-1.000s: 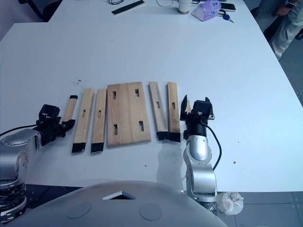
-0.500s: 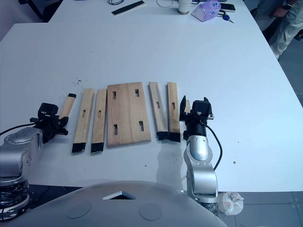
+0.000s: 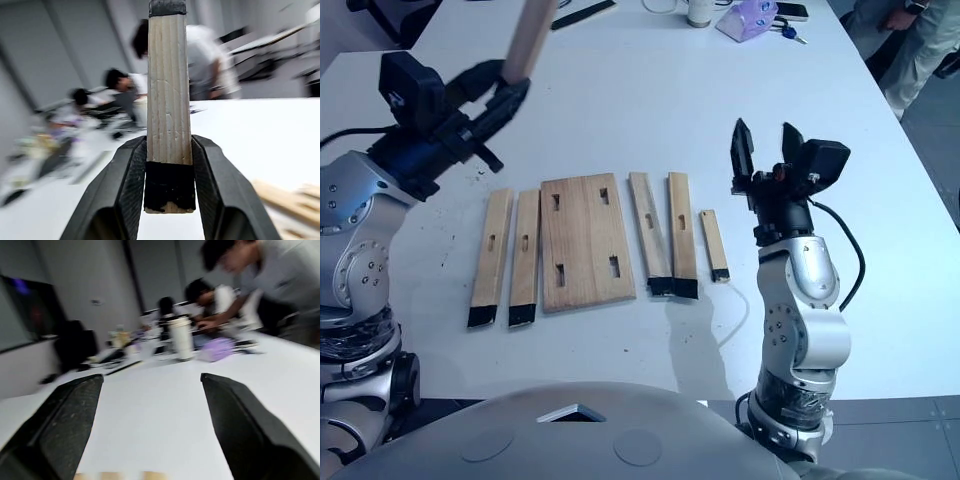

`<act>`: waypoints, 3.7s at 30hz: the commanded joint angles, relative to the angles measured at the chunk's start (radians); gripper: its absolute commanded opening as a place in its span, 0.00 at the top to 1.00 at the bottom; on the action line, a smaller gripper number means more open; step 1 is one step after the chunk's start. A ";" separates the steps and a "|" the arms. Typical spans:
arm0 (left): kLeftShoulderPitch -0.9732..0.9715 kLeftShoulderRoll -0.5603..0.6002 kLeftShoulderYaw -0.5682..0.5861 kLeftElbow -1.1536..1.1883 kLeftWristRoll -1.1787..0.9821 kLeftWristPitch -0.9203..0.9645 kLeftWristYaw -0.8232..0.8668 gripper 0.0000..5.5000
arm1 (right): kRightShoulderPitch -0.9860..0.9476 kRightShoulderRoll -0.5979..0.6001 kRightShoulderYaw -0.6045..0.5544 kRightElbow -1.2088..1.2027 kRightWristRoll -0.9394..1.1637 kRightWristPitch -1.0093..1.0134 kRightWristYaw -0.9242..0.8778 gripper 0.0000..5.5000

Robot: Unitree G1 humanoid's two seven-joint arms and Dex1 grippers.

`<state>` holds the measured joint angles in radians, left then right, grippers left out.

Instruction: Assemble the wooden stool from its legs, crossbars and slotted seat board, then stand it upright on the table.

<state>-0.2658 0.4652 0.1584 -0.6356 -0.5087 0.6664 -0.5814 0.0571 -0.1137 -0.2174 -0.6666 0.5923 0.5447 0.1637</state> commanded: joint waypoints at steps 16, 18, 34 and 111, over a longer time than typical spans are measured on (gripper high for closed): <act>0.008 0.150 0.037 0.012 -0.770 0.279 -0.147 0.76 | -0.261 -0.628 -0.012 -0.049 1.080 0.297 0.420 0.34; 0.004 0.162 0.036 0.017 -0.779 0.273 -0.147 0.76 | -0.256 -0.647 -0.009 -0.050 1.075 0.293 0.427 0.34; 0.070 0.237 0.030 -0.054 -0.832 0.228 -0.178 0.76 | -0.239 -0.702 0.014 0.065 0.982 0.306 0.517 0.34; 0.313 0.252 -0.220 -0.060 -0.281 -0.021 -0.238 0.44 | -0.149 -0.700 0.328 0.535 -0.364 -0.586 0.879 0.76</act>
<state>0.0504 0.7148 -0.0531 -0.6914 -0.8005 0.6432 -0.8208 -0.1206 -0.8166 0.0884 -0.1321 0.2604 -0.0243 1.0303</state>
